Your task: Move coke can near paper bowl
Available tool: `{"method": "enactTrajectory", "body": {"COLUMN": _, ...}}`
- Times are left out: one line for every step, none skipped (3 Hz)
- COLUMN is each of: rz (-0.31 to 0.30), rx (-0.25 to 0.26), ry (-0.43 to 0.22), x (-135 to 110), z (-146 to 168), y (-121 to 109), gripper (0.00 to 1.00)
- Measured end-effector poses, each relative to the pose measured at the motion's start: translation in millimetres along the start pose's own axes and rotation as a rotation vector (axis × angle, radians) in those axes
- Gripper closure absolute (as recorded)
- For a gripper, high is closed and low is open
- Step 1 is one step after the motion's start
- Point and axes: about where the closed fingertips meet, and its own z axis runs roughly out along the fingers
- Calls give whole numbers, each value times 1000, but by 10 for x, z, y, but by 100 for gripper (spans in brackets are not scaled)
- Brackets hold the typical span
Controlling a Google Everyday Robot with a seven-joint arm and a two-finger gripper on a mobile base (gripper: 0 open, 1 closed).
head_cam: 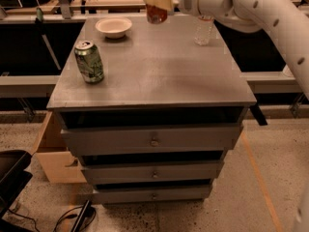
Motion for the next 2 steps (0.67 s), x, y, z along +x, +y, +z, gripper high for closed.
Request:
{"method": "enactTrajectory", "body": {"rz": 21, "rx": 79, "ry": 33, "x": -94, "z": 543, "y": -334, "gripper": 100}}
{"method": "enactTrajectory", "body": {"rz": 102, "rx": 128, "ry": 65, "x": 112, "z": 1075, "y": -483, "gripper": 100}}
